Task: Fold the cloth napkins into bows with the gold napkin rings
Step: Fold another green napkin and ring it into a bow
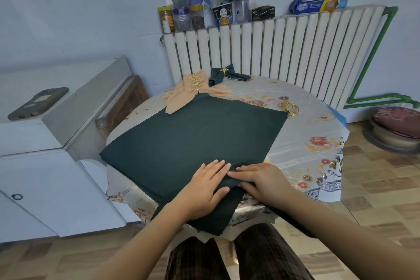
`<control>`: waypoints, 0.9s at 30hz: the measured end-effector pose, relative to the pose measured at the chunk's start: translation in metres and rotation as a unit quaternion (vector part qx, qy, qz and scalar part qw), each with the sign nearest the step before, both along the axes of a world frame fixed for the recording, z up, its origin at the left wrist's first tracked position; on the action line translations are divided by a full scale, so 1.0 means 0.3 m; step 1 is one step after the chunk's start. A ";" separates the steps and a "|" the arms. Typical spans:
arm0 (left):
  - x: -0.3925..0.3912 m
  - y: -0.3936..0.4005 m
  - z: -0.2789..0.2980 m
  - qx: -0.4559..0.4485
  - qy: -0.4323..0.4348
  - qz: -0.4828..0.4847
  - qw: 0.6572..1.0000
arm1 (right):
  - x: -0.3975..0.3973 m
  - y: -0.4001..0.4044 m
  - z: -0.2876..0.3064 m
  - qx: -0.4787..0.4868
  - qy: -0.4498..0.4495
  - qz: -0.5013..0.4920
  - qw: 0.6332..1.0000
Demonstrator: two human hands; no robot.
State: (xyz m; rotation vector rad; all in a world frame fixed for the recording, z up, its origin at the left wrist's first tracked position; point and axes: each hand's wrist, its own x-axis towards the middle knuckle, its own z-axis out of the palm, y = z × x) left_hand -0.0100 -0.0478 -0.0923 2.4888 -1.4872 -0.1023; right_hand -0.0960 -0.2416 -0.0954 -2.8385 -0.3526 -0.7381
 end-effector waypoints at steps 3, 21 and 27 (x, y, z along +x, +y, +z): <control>0.017 0.002 0.014 0.004 -0.005 -0.009 1.000 | 0.013 -0.027 0.004 -0.021 -0.006 0.030 0.999; 0.079 -0.102 0.002 -0.025 -0.077 -0.029 0.996 | 0.105 -0.080 -0.014 -0.001 -0.030 0.095 0.995; 0.120 -0.107 -0.009 -0.161 0.061 0.008 0.985 | 0.105 -0.092 -0.032 -0.033 -0.039 0.093 0.994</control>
